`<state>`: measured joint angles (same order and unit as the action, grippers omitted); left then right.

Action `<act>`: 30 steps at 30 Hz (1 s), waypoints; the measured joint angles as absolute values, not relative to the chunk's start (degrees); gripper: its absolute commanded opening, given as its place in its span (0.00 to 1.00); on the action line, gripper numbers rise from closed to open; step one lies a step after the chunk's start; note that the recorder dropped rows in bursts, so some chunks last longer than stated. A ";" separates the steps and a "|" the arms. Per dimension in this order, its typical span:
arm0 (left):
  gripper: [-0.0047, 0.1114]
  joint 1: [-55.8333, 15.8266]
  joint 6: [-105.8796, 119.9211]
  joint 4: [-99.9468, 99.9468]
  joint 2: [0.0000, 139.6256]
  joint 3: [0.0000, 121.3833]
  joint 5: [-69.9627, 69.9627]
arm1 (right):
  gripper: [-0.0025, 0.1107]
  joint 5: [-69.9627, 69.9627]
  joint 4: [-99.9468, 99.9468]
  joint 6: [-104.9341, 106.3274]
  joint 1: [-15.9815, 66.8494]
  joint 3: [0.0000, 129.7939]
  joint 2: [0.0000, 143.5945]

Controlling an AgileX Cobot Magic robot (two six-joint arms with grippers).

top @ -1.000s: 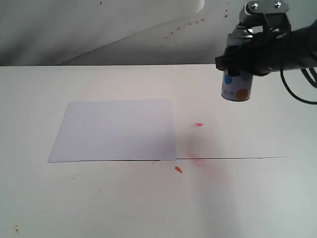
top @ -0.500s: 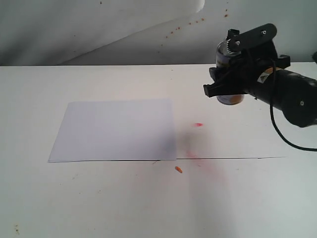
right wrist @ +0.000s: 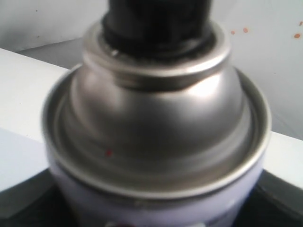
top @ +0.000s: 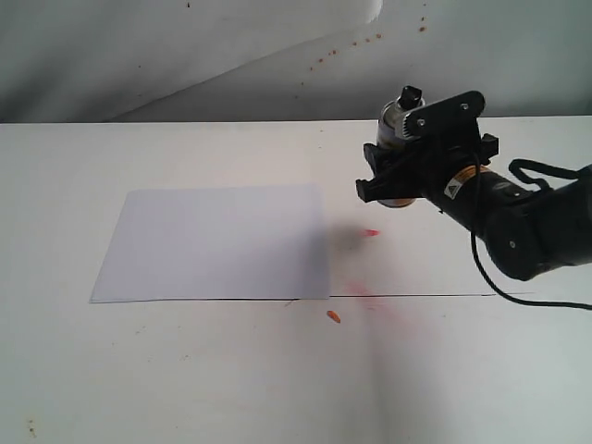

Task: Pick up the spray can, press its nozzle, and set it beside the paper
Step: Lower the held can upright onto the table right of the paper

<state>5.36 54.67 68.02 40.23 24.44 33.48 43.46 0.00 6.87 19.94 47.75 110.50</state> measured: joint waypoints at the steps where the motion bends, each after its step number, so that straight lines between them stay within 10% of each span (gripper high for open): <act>1: 0.04 5.36 54.67 68.02 40.23 24.44 33.48 | 0.02 44.71 0.00 6.87 19.94 47.75 111.37; 30: 0.04 5.36 54.67 68.02 40.23 23.63 33.48 | 0.02 51.73 0.53 5.82 19.94 47.75 119.27</act>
<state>5.36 54.67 68.02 40.23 23.63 33.48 51.73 0.53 5.82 19.94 47.75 119.27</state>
